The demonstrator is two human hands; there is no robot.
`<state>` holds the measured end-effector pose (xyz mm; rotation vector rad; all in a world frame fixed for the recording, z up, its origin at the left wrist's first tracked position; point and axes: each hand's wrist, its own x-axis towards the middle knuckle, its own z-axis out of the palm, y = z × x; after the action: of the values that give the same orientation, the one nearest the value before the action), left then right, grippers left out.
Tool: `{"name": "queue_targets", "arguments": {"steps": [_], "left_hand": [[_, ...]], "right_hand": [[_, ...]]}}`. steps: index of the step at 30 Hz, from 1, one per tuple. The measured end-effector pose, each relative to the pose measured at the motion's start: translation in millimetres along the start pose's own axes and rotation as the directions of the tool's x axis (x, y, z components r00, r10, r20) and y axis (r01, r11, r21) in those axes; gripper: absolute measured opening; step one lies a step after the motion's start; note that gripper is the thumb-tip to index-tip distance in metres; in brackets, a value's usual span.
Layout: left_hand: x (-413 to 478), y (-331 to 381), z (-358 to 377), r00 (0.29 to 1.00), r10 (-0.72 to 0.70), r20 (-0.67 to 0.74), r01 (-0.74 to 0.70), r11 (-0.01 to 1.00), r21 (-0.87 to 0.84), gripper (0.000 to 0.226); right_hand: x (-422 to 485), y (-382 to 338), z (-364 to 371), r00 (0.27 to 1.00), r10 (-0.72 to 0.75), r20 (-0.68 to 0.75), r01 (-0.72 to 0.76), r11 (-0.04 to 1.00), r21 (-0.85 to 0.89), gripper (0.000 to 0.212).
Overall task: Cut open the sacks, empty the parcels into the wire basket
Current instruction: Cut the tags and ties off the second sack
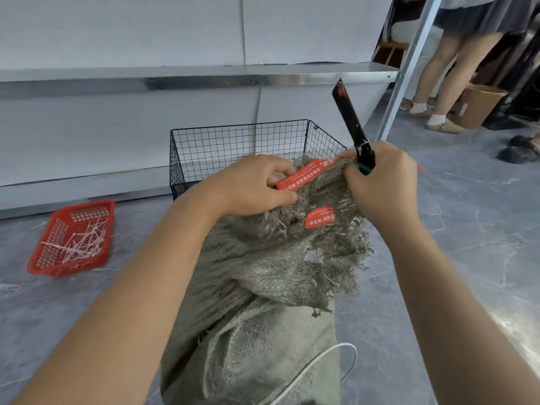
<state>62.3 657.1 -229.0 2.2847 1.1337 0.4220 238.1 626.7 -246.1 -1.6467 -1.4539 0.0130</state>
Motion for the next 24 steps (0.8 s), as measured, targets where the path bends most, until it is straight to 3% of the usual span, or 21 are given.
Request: {"name": "queue_targets", "arguments": {"steps": [4,8,11,14,16,18,21,24], "left_hand": [[-0.1,-1.6,9.2,0.993,0.116,-0.025,-0.119,0.96,-0.253,0.064],[6.8,-0.7,24.7,0.975,0.222,0.014,-0.19,0.865,-0.465,0.062],[13.1,-1.7,32.7,0.984,0.179,0.011,-0.15,0.852,-0.502,0.069],[17.1,-7.1,32.1,0.99,0.088,-0.111,-0.132,0.862,-0.49,0.077],[18.4,-11.8,28.9,0.98,0.045,-0.192,-0.136,0.861,-0.491,0.079],[18.5,-16.0,25.6,0.97,0.028,-0.242,-0.146,0.86,-0.489,0.082],[15.8,-17.5,22.1,0.964,0.02,-0.264,-0.152,0.859,-0.489,0.088],[13.1,-16.6,21.0,0.963,0.027,-0.268,-0.158,0.862,-0.482,0.094]], "right_hand": [[3.3,6.1,-5.2,0.999,0.032,0.027,-0.032,0.999,0.0,0.026],[6.5,11.7,-13.4,0.986,0.036,0.166,-0.028,0.998,-0.05,0.022],[10.8,12.0,-29.0,0.947,-0.01,0.322,0.054,0.99,-0.13,0.02],[13.4,11.8,-56.6,0.855,0.012,0.519,0.115,0.971,-0.211,0.042],[10.6,8.3,-69.8,0.801,0.032,0.598,0.018,0.997,-0.077,0.022],[8.8,8.5,-71.6,0.758,0.016,0.653,0.01,0.999,-0.036,0.009],[8.1,9.5,-64.4,0.696,0.014,0.718,0.096,0.989,-0.112,0.022],[7.7,7.3,-56.6,0.702,0.02,0.712,0.142,0.976,-0.167,0.021]]}}
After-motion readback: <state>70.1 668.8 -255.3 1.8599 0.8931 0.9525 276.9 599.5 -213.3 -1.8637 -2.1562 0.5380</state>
